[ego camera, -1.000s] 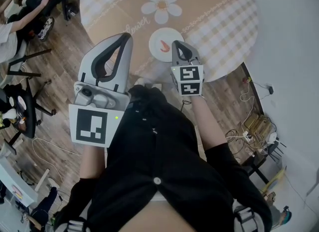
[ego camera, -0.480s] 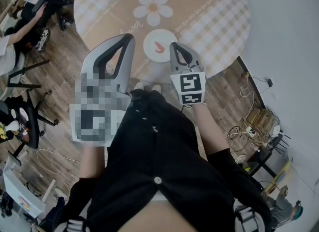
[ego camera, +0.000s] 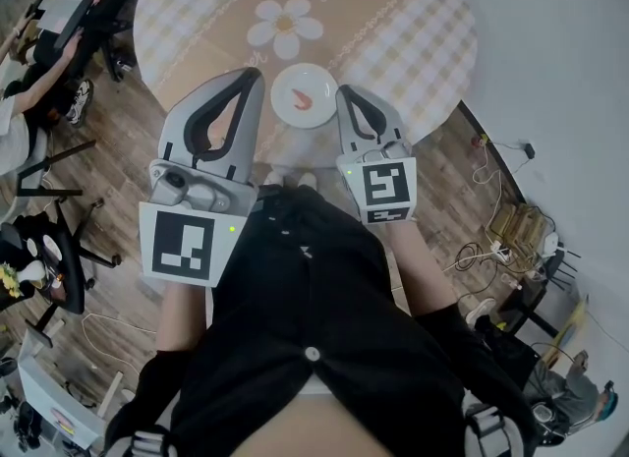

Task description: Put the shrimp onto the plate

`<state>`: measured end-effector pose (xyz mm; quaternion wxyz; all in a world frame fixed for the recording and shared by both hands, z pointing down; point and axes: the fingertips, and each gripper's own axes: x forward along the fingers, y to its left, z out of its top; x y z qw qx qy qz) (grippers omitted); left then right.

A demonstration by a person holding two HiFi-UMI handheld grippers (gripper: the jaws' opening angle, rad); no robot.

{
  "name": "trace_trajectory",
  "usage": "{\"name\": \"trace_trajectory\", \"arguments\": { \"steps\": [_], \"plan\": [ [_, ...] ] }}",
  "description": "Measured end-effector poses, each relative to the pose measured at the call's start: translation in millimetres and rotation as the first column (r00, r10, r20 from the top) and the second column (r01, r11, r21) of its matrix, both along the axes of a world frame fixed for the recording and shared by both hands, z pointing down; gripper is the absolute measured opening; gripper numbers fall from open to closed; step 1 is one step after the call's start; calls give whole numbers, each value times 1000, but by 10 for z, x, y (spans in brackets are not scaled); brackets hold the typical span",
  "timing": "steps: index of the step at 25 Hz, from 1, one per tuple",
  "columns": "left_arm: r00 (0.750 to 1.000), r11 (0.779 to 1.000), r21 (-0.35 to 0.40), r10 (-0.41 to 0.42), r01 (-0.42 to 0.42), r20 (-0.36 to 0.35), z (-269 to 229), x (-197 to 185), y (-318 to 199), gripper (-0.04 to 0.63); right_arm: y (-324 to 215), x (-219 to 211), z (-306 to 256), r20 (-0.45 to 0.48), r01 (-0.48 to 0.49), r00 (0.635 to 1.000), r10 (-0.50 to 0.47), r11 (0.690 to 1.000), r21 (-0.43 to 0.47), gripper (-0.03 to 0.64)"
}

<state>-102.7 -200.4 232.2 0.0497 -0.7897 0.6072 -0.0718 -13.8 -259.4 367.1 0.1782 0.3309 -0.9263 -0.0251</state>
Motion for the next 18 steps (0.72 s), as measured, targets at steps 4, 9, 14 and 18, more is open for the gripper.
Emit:
{"name": "trace_trajectory", "arguments": {
  "steps": [4, 9, 14, 18],
  "plan": [
    [1000, 1000, 13, 16, -16, 2, -45, 43, -32, 3, -15, 46, -243, 36, -17, 999, 16, 999, 41, 3],
    [1000, 999, 23, 27, -27, 4, -98, 90, -58, 3, -29, 90, -508, 79, -29, 997, 23, 997, 77, 3],
    [999, 998, 36, 46, -46, 20, -145, 146, -110, 3, -43, 171, -713, 98, -43, 995, 33, 994, 105, 3],
    [999, 998, 37, 50, -51, 20, -164, 157, -116, 3, -24, 202, -880, 98, -45, 995, 32, 989, 143, 3]
  ]
}}
